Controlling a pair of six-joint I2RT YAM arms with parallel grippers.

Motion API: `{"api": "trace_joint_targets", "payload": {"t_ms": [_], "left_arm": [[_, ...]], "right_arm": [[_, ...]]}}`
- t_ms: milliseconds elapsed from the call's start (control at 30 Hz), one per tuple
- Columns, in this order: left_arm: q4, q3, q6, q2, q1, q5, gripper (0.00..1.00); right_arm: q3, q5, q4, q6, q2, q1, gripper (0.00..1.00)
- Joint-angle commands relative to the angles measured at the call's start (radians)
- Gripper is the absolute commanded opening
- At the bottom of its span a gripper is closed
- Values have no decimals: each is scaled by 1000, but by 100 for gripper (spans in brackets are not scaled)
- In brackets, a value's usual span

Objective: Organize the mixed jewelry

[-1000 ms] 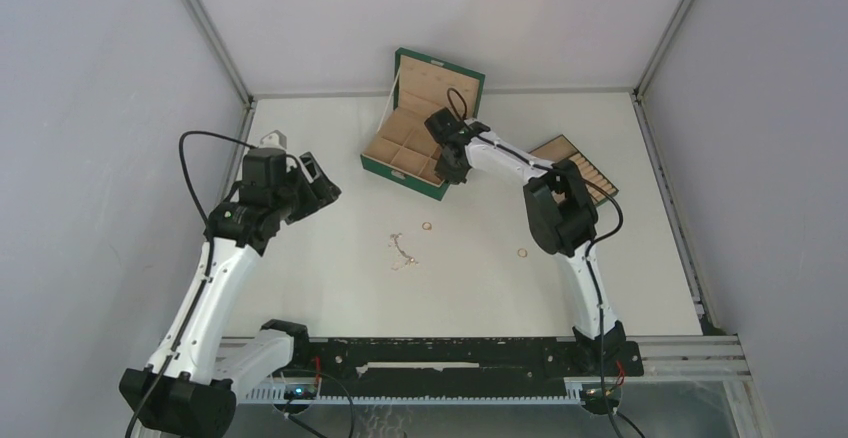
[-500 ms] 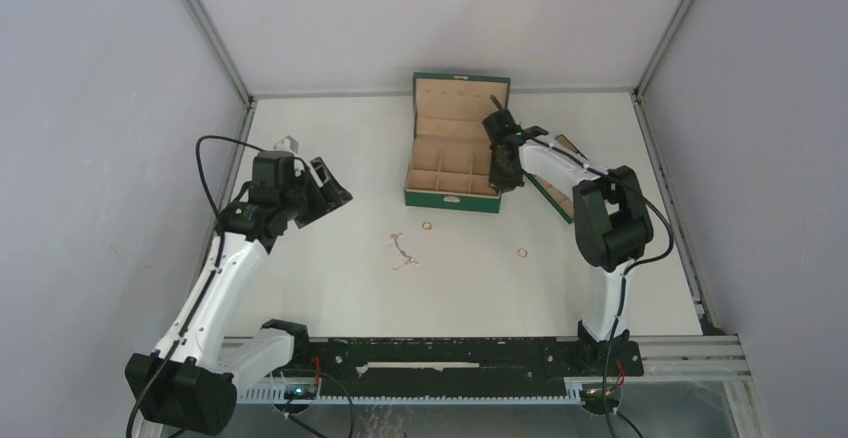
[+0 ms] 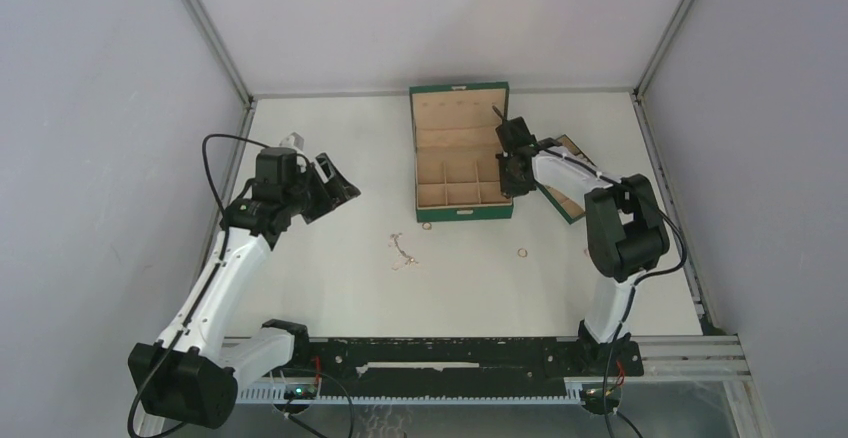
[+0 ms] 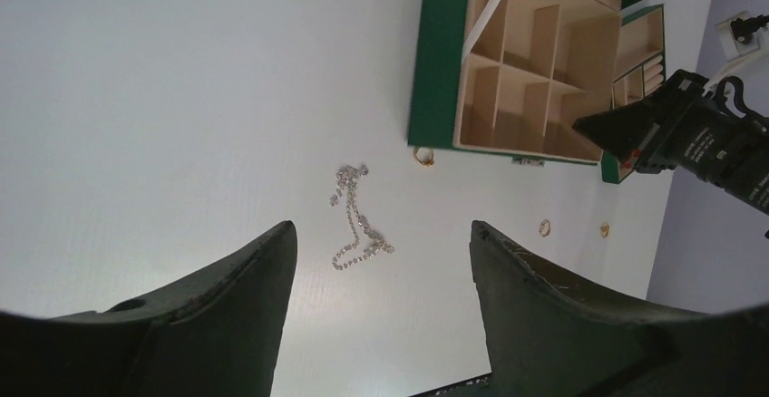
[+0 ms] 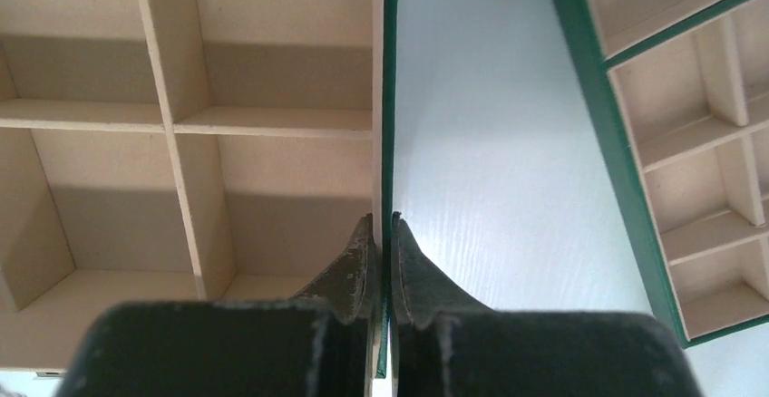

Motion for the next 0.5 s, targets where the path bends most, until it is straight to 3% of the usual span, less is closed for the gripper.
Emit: {"api": "trace_joint_targets", "payload": {"t_ms": [0, 67, 233, 467], "left_arm": [[43, -14, -9, -2, 6, 33, 75], [46, -20, -7, 3, 4, 34, 75], [54, -19, -3, 18, 3, 42, 76], [73, -15, -7, 52, -2, 57, 75]], "right_arm": [[-12, -71, 89, -105, -103, 31, 8], [-12, -67, 88, -98, -106, 33, 11], [-12, -67, 91, -63, -130, 27, 47], [9, -152, 76, -28, -157, -23, 45]]}}
